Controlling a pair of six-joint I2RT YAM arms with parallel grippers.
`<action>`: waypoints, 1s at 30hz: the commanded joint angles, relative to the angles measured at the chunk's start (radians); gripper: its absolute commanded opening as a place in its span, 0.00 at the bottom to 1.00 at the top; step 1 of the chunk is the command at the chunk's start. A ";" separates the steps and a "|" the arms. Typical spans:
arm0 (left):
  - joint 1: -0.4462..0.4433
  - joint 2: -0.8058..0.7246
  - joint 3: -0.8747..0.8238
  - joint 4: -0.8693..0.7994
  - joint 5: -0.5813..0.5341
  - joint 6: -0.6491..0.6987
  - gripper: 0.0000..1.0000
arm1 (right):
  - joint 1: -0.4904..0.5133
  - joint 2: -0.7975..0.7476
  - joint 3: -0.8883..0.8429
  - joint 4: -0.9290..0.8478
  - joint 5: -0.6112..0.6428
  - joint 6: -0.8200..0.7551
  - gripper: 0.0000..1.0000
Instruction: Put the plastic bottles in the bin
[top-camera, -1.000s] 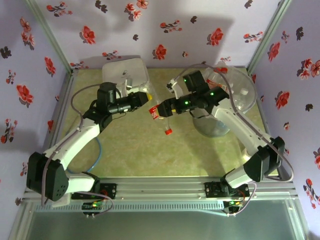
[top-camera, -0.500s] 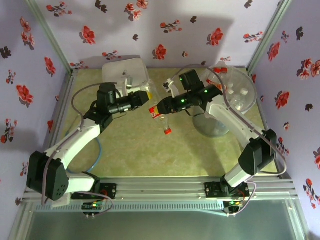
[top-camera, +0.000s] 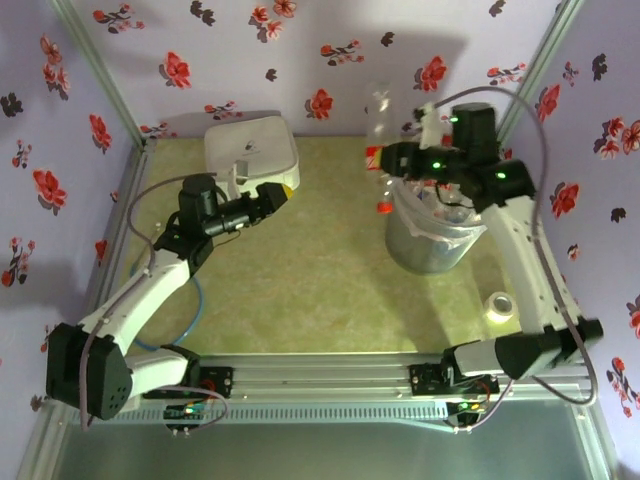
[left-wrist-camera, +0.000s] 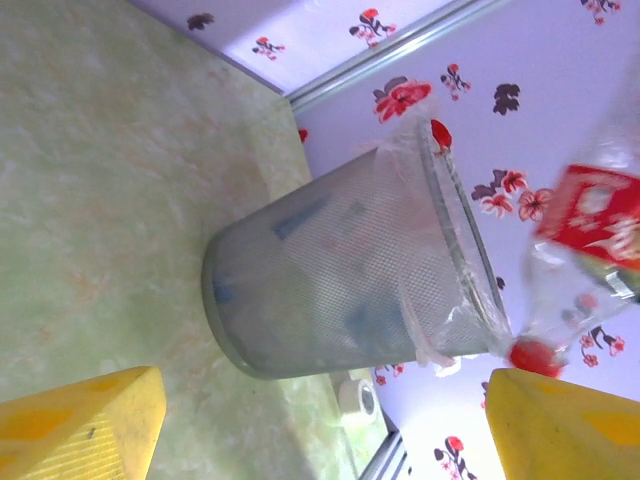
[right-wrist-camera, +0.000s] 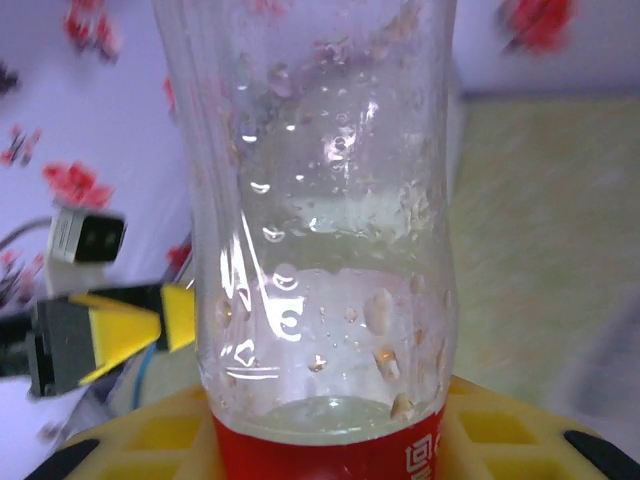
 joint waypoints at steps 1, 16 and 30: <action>0.010 -0.021 -0.012 -0.034 -0.016 0.038 0.84 | -0.048 -0.056 0.086 -0.101 0.255 -0.026 0.19; 0.010 -0.021 -0.016 -0.090 -0.017 0.060 0.83 | -0.124 0.088 0.046 -0.151 0.483 -0.105 0.17; 0.010 -0.008 -0.021 -0.104 -0.034 0.083 0.83 | -0.120 0.051 -0.329 -0.065 0.359 0.008 0.16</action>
